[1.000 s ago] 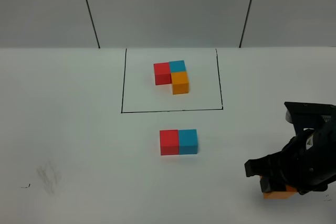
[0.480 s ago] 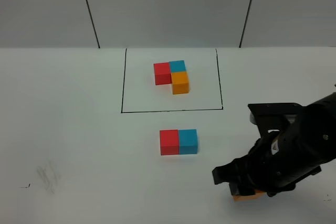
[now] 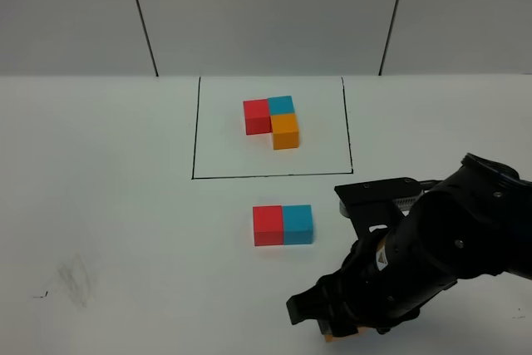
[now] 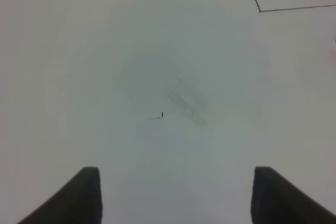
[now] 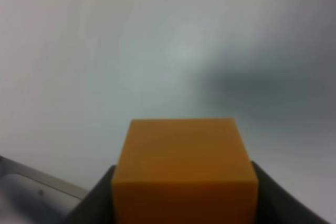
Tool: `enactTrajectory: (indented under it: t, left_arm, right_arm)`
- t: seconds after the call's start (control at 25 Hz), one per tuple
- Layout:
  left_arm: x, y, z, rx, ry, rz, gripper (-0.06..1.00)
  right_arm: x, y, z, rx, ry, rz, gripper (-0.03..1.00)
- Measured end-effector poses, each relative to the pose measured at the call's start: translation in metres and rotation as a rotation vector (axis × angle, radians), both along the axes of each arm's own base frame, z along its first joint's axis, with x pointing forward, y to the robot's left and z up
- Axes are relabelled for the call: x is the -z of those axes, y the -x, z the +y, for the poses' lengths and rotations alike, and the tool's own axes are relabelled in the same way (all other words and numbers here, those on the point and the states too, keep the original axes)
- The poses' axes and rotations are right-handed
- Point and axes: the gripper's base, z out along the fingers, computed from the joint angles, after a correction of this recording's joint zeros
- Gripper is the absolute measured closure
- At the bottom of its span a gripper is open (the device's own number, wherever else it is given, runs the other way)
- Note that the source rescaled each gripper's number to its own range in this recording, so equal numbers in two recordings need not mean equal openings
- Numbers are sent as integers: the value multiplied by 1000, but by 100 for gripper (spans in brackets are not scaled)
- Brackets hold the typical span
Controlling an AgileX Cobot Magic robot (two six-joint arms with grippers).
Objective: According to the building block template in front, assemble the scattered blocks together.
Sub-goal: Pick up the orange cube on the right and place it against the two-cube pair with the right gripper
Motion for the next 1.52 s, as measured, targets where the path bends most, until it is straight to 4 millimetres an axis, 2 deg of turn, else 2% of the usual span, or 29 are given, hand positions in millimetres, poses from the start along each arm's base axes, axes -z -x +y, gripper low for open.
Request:
enactTrajectory:
  t: [0.4, 0.68, 1.08, 1.52]
  left_arm:
    - [0, 0, 0, 0, 0, 0, 40]
    - [0, 0, 0, 0, 0, 0, 40]
    - [0, 0, 0, 0, 0, 0, 40]
    - [0, 0, 0, 0, 0, 0, 40]
  right_arm:
    - [-12, -5, 49, -114, -50, -52, 96]
    - [-19, -1, 73, -182, -68, -89, 96]
    - [-20, 0, 74, -239, -45, -107, 96]
    - [-17, 5, 65, -234, 50, -28, 96]
